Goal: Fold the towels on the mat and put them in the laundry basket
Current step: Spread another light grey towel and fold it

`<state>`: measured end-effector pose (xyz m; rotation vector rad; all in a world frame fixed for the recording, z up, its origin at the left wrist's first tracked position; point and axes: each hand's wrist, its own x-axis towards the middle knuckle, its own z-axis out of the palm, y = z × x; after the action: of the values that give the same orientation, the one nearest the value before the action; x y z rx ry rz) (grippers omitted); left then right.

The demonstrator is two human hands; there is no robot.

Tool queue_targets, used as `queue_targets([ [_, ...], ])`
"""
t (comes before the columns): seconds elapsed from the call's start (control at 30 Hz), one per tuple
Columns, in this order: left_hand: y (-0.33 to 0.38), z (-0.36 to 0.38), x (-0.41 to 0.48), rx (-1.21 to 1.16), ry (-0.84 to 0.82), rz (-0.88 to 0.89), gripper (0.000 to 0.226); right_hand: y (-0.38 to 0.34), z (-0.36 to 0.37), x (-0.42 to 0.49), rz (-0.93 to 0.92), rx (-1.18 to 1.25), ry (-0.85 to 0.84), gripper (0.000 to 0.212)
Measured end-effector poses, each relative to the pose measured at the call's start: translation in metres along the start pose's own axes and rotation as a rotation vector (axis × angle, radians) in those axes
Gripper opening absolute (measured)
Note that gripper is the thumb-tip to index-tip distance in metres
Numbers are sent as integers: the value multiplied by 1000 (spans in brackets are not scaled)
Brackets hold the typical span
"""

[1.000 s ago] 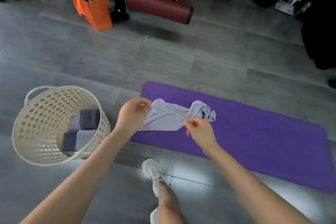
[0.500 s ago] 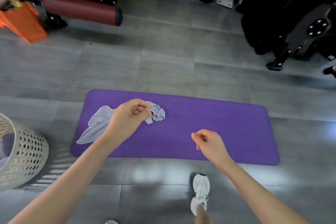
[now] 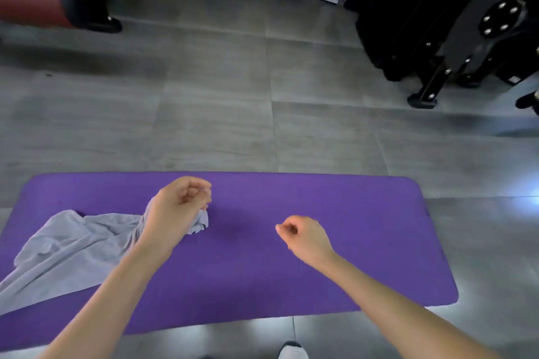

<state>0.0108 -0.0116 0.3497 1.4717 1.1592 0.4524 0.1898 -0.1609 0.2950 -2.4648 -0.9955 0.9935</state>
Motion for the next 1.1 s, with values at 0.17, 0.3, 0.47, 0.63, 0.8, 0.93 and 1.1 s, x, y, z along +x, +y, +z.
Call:
queue_targets([
  [0.17, -144, 31, 109, 102, 54, 62, 17, 53, 133, 137, -68, -46, 15, 26],
  [0.3, -271, 20, 181, 298, 242, 91, 13, 76, 249, 229, -191, -76, 12, 26],
  [0.47, -409, 0, 237, 456, 431, 87, 11, 78, 361, 315, -363, -93, 76, 34],
  [0.63, -500, -15, 268, 765, 438, 12, 32, 64, 419, 355, -557, -296, 136, 54],
  [0.8, -531, -23, 276, 1065, 297, -137, 59, 47, 442, 351, -723, -575, 319, 33],
  [0.93, -551, -28, 273, 1195, 310, -41, 41, 67, 423, 340, -862, -763, 375, 27],
  [1.1, -545, -30, 258, 1028, 398, 112, 19, 125, 355, 334, -922, -968, 413, 18],
])
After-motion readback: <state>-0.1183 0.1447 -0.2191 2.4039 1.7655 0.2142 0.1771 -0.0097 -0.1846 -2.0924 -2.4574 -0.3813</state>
